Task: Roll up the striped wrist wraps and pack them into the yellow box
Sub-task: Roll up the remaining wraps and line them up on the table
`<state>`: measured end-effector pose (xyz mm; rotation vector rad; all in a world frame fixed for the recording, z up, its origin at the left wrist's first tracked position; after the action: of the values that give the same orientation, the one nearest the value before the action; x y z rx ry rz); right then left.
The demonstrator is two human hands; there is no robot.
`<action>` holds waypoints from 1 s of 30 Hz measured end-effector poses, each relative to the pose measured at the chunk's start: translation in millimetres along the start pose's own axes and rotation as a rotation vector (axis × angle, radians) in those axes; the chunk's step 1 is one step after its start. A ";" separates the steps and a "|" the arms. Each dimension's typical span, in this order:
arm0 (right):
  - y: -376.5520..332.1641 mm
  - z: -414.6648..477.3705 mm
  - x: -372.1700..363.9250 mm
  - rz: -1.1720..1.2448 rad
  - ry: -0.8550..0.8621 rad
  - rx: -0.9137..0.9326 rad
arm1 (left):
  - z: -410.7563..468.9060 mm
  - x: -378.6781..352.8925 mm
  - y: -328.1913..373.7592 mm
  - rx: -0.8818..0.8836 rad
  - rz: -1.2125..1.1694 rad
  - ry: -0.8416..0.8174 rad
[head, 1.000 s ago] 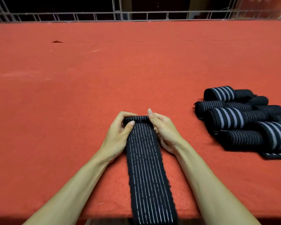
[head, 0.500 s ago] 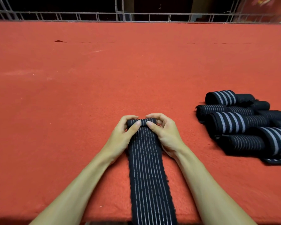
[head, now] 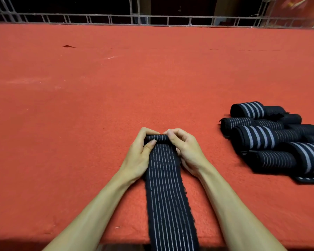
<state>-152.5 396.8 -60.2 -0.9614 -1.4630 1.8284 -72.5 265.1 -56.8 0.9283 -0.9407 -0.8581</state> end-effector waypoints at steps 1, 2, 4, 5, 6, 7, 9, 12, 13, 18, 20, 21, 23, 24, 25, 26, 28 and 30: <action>-0.6 0.2 -1.4 0.004 -0.008 -0.025 | -0.5 -0.1 0.4 0.002 -0.004 0.003; -2.1 0.0 -1.7 -0.004 -0.012 -0.038 | -0.3 0.2 0.1 0.004 -0.015 0.008; -3.5 -0.9 -0.2 -0.021 -0.015 -0.038 | 1.7 1.0 -2.5 0.009 -0.028 0.021; -2.9 -1.1 0.8 -0.006 -0.013 -0.033 | 2.5 1.4 -4.0 0.015 -0.034 0.021; -3.3 -1.8 1.5 0.018 -0.010 -0.021 | 2.8 1.3 -4.6 0.018 -0.052 0.012; -2.8 -1.9 2.0 0.036 -0.001 0.001 | 3.3 0.7 -7.0 0.019 -0.051 -0.001; -1.1 -0.7 4.2 0.015 0.022 0.043 | 3.2 -1.2 -9.3 0.027 0.031 -0.011; 1.0 0.8 7.4 -0.019 0.033 0.071 | 1.7 -4.8 -6.6 0.098 0.114 -0.019; 1.4 0.6 7.3 -0.012 0.039 0.078 | 1.5 -4.8 -5.5 0.124 0.126 -0.020; -2.1 -2.5 7.0 0.013 -0.017 0.135 | 3.7 -4.1 -2.9 0.197 0.086 0.051; -2.5 -1.2 7.1 0.027 -0.014 0.150 | 4.3 -3.0 -6.2 0.160 0.060 0.066; -2.0 -0.4 6.5 0.037 -0.016 0.151 | 4.6 -2.0 -8.2 0.141 0.047 0.072; -2.0 -0.3 5.2 0.053 -0.027 0.130 | 5.0 -1.2 -11.5 0.112 0.014 0.077; -2.0 -0.5 5.3 0.066 -0.034 0.108 | 4.8 -1.2 -12.2 0.111 -0.004 0.071; -2.2 -1.0 5.6 0.084 -0.044 0.088 | 4.8 -1.7 -13.1 0.113 -0.022 0.061; -2.3 -1.0 6.4 0.107 -0.061 0.074 | 4.3 -2.2 -13.6 0.111 -0.038 0.049; -3.1 -1.4 7.0 0.146 -0.099 0.060 | 4.0 -2.4 -15.1 0.092 -0.052 0.044; -3.5 -2.3 5.6 0.137 -0.099 0.054 | 4.9 -1.9 -17.8 0.067 -0.055 0.067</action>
<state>-153.7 403.3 -58.0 -0.9778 -1.4295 2.0294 -81.0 259.2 -72.3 1.0387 -0.8946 -0.8411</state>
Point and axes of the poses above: each hand's wrist, its own z-axis towards the middle knuckle, its own x-axis out of the back of the hand, y = z × x, the point moved 1 cm from there along z, towards the middle knuckle, and after that the axes turned 4 degrees about x, right-handed, at the moved point
